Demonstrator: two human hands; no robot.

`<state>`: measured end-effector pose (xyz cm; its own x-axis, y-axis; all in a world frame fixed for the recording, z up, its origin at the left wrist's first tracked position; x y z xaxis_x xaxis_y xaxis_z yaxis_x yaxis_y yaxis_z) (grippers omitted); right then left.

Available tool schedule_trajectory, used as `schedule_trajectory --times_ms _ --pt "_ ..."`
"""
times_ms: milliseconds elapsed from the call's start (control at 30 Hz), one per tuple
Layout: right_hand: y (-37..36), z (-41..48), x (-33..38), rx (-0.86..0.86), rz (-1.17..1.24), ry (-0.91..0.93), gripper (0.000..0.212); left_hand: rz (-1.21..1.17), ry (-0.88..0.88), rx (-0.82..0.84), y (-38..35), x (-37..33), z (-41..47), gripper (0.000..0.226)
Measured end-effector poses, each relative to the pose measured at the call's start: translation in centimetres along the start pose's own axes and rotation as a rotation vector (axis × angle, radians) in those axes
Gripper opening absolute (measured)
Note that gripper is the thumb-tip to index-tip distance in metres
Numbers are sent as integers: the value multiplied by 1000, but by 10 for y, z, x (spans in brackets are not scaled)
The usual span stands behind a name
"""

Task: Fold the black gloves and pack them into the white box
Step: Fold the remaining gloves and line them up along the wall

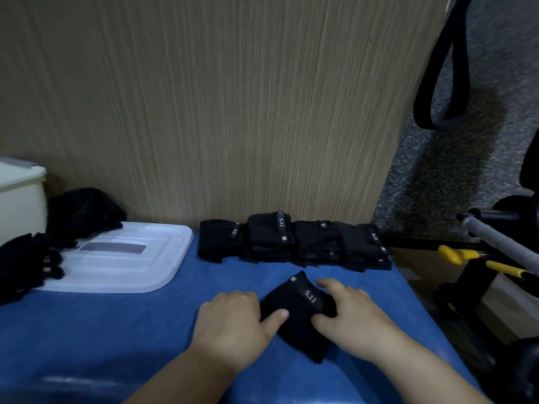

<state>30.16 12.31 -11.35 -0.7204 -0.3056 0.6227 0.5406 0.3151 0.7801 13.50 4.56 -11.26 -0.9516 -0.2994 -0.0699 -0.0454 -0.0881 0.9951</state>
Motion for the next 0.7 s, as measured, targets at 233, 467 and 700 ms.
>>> schedule_trajectory --times_ms 233,467,700 --pt "-11 10 -6 107 406 -152 51 -392 74 114 -14 -2 7 35" --pt "-26 9 21 47 699 -99 61 -904 129 70 -9 3 14 54" --pt "-35 27 57 -43 1189 -37 33 -1300 205 -114 13 37 24 48"
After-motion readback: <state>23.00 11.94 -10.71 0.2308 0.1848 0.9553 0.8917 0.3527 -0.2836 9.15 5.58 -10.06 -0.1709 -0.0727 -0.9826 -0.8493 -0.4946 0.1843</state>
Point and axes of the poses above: each hand's wrist, its own z-axis towards the middle knuckle, its own y-axis out of the back of the hand, x = y × z, the point moved 8 cm from there along z, towards the middle knuckle, and after that the axes turned 12 degrees about z, right-handed, at the moved point
